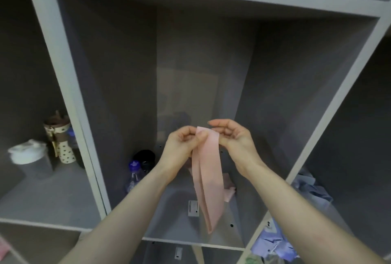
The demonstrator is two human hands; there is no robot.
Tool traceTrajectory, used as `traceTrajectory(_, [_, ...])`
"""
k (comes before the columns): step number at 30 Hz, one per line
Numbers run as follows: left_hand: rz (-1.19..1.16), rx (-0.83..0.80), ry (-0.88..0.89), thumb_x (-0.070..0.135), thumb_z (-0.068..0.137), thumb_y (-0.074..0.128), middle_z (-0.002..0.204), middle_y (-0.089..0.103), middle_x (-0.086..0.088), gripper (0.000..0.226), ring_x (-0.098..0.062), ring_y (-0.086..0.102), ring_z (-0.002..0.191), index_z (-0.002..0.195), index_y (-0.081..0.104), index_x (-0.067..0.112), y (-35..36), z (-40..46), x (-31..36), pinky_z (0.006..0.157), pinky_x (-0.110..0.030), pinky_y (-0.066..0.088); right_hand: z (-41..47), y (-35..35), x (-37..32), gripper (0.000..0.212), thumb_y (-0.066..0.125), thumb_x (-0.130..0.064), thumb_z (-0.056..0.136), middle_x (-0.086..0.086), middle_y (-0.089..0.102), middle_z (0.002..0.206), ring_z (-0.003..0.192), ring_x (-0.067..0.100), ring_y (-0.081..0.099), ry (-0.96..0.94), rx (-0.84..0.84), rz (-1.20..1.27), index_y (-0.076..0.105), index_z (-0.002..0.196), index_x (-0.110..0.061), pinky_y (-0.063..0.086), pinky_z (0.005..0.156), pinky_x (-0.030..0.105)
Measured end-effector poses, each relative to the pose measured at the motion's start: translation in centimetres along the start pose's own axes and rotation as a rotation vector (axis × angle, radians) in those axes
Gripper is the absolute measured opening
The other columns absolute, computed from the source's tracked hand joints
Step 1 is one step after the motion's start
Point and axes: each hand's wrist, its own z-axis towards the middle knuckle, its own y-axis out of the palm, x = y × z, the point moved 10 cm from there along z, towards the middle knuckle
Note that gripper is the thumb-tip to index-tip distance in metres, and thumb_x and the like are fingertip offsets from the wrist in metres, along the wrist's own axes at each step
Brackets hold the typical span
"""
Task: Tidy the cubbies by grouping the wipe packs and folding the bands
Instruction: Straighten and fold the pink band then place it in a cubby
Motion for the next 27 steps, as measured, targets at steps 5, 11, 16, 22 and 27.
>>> traceTrajectory(5, [0.000,0.068,0.050,0.009,0.088,0.061,0.083,0.071,-0.010,0.013,-0.025,0.065,0.078,0.097,0.066,0.002,-1.3,1.1,0.9,0.064,-0.032,0.054,0.4,1.0,1.5,0.034,0.053,0.002,0.077,0.002,0.070,0.085,0.081,0.013,0.063,0.154,-0.053,0.023,0.068,0.099,-0.018,0.048,0.071,0.025])
traceTrajectory(11, [-0.005,0.016,0.067,0.018,0.088,0.061,0.095,0.073,-0.008,0.019,-0.017,0.069,0.082,0.103,0.065,0.007,-1.8,2.7,0.5,0.070,-0.028,0.055,3.1,0.9,1.3,0.011,0.068,-0.024,0.083,-0.012,0.067,0.060,0.055,-0.005,0.059,0.067,-0.018,-0.138,0.069,0.073,-0.017,0.041,0.052,0.008])
traceTrajectory(16, [-0.015,0.132,0.097,0.022,0.086,0.065,0.089,0.075,-0.008,0.019,-0.018,0.071,0.082,0.096,0.072,0.007,-3.8,4.7,0.0,0.073,-0.032,0.057,5.9,2.2,1.4,0.021,0.064,-0.036,0.084,-0.010,0.068,0.063,0.061,0.000,0.061,0.057,-0.072,-0.146,0.068,0.071,-0.020,0.044,0.057,0.010])
traceTrajectory(22, [-0.089,0.254,0.016,0.023,0.085,0.067,0.096,0.071,-0.025,0.017,-0.045,0.066,0.094,0.090,0.071,0.007,-5.8,7.1,-2.6,0.087,-0.058,0.052,8.6,-1.6,15.8,0.011,0.070,-0.011,0.081,0.004,0.066,0.083,0.075,0.008,0.060,0.253,0.060,-0.403,0.070,0.089,-0.002,0.044,0.071,0.027])
traceTrajectory(27, [-0.106,0.237,0.012,0.014,0.087,0.063,0.092,0.070,-0.029,0.016,-0.044,0.069,0.083,0.093,0.069,0.000,-6.4,8.5,-3.7,0.076,-0.049,0.056,5.0,0.1,28.2,0.041,0.065,-0.027,0.082,-0.002,0.062,0.122,0.099,-0.006,0.058,0.396,-0.321,-0.612,0.061,0.122,-0.020,0.045,0.092,0.011])
